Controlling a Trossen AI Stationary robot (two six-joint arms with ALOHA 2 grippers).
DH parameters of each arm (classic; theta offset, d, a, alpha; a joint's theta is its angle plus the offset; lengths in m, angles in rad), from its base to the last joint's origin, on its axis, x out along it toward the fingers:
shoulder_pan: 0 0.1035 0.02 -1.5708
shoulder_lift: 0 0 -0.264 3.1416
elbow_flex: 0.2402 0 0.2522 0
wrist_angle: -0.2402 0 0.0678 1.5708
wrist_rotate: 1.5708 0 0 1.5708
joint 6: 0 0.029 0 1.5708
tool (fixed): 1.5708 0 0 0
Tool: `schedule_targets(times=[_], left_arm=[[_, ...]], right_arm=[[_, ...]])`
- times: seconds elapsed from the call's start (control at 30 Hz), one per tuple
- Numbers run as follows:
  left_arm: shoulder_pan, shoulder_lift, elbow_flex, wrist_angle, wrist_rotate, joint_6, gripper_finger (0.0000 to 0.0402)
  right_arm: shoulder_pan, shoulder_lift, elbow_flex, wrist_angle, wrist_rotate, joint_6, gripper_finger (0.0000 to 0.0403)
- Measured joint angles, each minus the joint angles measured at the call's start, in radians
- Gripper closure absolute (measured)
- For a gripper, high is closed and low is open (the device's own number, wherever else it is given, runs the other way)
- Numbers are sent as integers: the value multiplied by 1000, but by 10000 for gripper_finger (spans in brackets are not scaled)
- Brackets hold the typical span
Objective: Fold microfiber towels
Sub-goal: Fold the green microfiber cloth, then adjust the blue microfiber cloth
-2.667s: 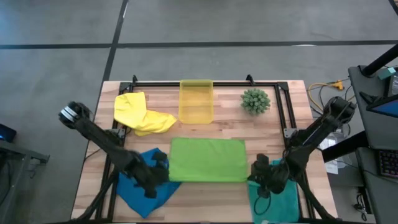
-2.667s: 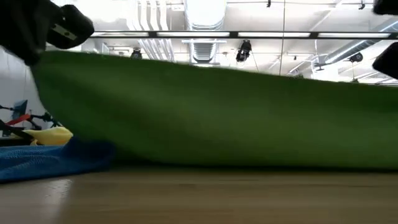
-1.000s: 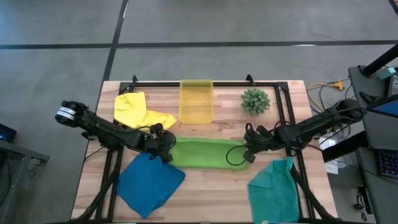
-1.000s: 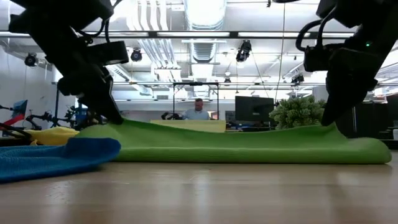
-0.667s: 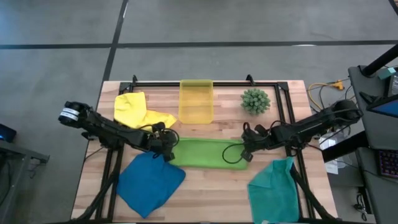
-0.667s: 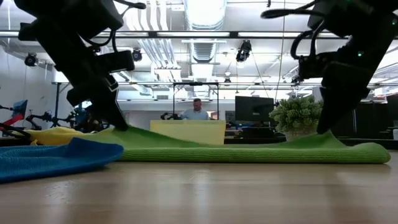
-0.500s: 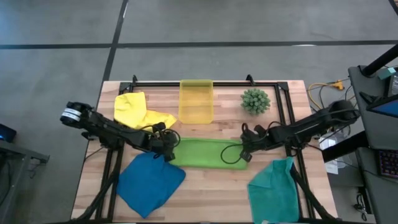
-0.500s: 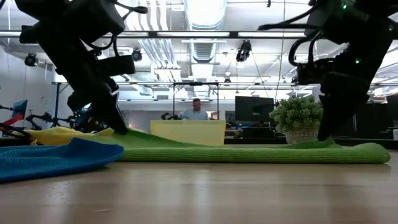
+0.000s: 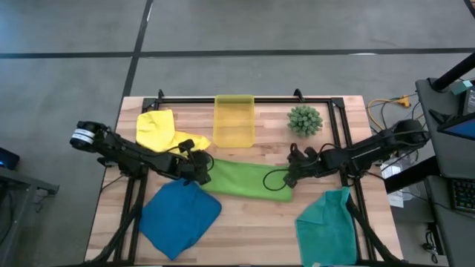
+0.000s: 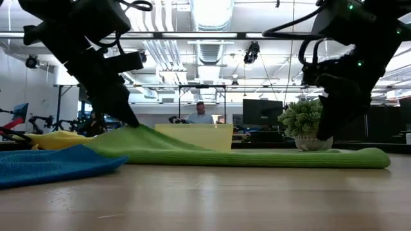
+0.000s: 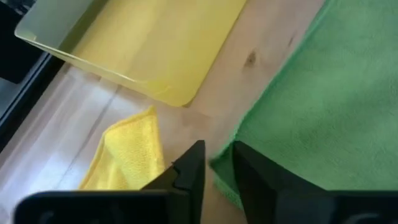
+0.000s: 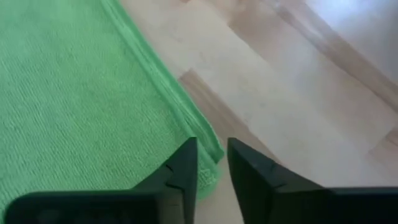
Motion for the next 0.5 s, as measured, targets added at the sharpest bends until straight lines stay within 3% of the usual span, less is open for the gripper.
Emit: schedule_targets(times=[0.2, 0.33, 0.4, 0.5], left_arm=[[0, -19, 0, -6, 2, 1, 275], [0, -45, 0, -37, 20, -4, 254], [2, -72, 0, -41, 108, -5, 252], [-4, -107, 0, -49, 336, -2, 266]], right_arm=[[-2, -30, 0, 42, 0, -9, 271], [-2, -24, 0, 250, -95, -142, 267], [-2, -2, 1, 370, -178, -210, 271], [-2, 47, 1, 476, -221, -225, 284]])
